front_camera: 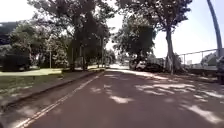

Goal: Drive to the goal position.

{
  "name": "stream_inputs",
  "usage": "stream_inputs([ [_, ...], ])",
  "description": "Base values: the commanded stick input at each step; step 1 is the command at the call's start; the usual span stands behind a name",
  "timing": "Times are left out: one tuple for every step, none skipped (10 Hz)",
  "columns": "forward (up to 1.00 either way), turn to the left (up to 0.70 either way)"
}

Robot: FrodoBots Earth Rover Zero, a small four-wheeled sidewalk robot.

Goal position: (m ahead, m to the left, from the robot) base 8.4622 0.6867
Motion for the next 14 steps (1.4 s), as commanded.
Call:
stream_inputs([
  [0.7, 0.0],
  [0.7, 0.0],
  [0.7, 0.0],
  [0.7, 0.0],
  [0.7, 0.0],
  [0.7, 0.0],
  [0.7, 0.0],
  [0.7, 0.0],
  [0.7, 0.0],
  [0.7, 0.0],
  [0.7, 0.0],
  [0.7, 0.0],
  [0.7, 0.0],
  [0.7, 0.0],
])
